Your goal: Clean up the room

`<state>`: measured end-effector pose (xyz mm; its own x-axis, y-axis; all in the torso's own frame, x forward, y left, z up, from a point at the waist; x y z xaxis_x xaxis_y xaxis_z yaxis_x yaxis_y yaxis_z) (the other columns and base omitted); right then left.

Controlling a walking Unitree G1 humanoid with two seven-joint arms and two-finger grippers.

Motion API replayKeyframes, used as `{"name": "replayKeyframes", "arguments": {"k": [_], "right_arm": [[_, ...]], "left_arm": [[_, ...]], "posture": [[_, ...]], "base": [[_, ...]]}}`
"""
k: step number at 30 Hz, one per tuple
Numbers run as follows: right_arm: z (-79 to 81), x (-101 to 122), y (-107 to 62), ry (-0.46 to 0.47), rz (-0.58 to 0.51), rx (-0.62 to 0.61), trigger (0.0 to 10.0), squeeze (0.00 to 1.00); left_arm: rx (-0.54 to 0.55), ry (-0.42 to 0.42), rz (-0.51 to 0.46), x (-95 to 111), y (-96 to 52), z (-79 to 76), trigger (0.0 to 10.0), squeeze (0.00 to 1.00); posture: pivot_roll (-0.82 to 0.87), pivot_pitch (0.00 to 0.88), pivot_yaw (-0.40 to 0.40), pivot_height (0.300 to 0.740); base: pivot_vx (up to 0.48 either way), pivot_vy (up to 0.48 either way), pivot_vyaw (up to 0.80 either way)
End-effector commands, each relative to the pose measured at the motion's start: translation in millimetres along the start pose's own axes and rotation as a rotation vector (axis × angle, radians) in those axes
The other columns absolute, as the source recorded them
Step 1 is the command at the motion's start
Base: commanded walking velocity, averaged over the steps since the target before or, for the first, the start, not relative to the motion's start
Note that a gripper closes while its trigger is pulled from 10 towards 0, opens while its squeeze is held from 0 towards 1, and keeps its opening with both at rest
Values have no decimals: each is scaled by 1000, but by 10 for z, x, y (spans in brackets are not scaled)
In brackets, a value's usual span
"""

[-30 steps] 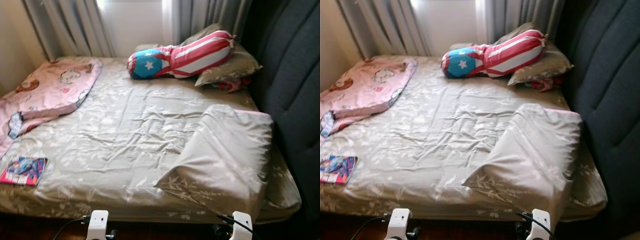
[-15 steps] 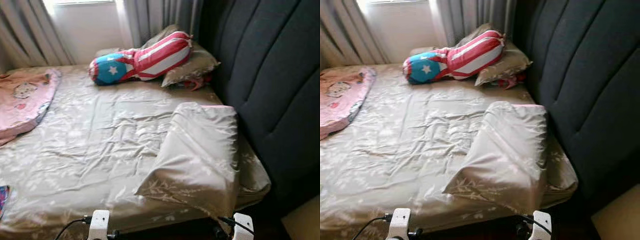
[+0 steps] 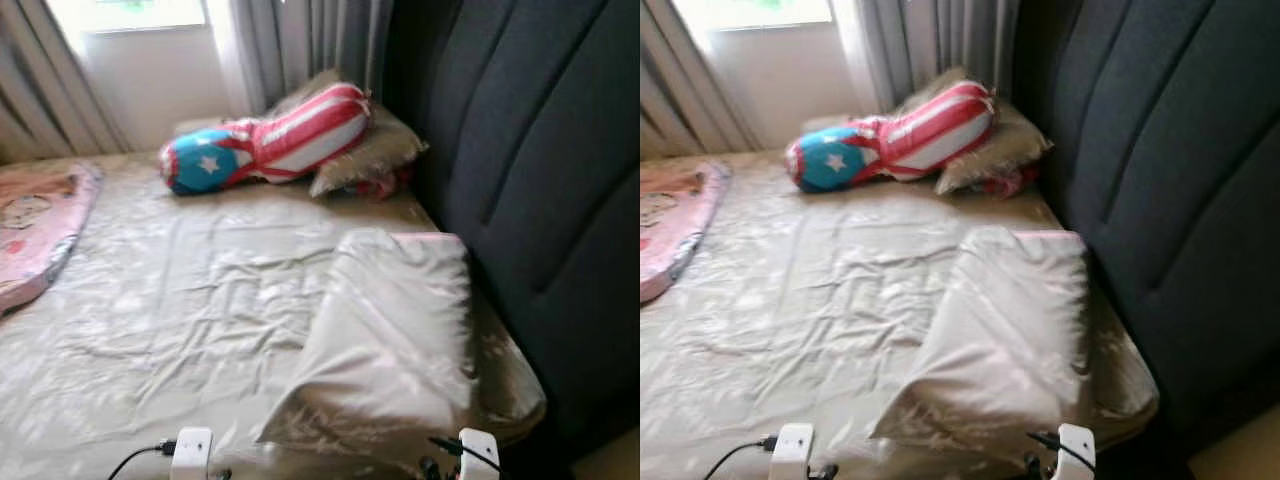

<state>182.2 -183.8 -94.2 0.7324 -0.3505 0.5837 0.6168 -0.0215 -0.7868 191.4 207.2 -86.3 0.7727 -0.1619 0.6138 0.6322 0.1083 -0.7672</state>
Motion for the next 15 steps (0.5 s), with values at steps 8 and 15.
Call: {"name": "replayKeyframes", "arguments": {"k": [8, 15], "right_arm": [[-64, 38, -5, 5, -15, -18, 10000, 0], [-62, 39, -5, -2, -15, -14, 10000, 0]], "left_arm": [[-7, -7, -16, 57, 13, -25, 10000, 0], [-11, -11, -18, 66, 15, -40, 10000, 0]], "posture": [[-50, 0, 1, 726], [-52, 0, 2, 726]], "base": [[0, 0, 0], [0, 0, 0]]}}
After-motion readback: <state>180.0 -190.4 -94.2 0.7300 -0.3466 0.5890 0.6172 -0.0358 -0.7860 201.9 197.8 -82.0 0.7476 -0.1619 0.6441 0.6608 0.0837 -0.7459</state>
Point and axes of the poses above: a point about 5 cm out from each wrist's last joint towards the gripper, its own y axis pointing out of the wrist towards the gripper, its own x axis along the axis of the wrist's last joint, z = x × y, the point moved 1 cm from there along y, pointing out of the wrist towards the gripper, and after that the axes turned 8 degrees about y, right-handed, at the moved point
